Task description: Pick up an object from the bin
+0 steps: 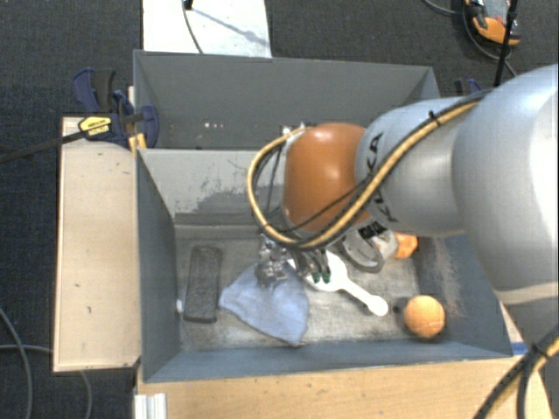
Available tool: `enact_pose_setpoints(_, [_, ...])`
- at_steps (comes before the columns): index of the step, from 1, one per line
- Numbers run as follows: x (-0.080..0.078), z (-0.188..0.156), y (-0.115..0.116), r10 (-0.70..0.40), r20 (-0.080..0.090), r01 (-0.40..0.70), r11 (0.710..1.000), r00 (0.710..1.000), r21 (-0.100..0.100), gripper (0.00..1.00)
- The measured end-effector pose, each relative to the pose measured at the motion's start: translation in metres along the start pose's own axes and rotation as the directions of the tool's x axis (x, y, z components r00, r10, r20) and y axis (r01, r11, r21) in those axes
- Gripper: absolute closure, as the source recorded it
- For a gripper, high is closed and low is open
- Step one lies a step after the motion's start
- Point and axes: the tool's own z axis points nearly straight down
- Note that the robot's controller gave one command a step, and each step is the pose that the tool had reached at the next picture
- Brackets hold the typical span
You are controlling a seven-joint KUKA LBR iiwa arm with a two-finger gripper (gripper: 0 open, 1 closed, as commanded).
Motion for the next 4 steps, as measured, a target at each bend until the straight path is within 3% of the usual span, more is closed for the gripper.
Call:
enact_pose_setpoints(1, [0.0, 0.0, 0.0, 0.004, 0.0, -0.004, 1.0, 1.0, 0.0, 0.0])
enact_pose_setpoints(2, [0.0, 0.0, 0.0, 0.007, 0.0, -0.007, 1.0, 1.0, 0.0, 1.0])
enact_pose_setpoints(3, [0.0, 0.0, 0.0, 0.008, 0.0, -0.008, 1.0, 1.0, 0.0, 1.0])
enact_pose_setpoints(4, [-0.002, 0.02, 0.061, -0.26, 0.006, 0.26, 0.966, 0.966, -0.001, 0.0])
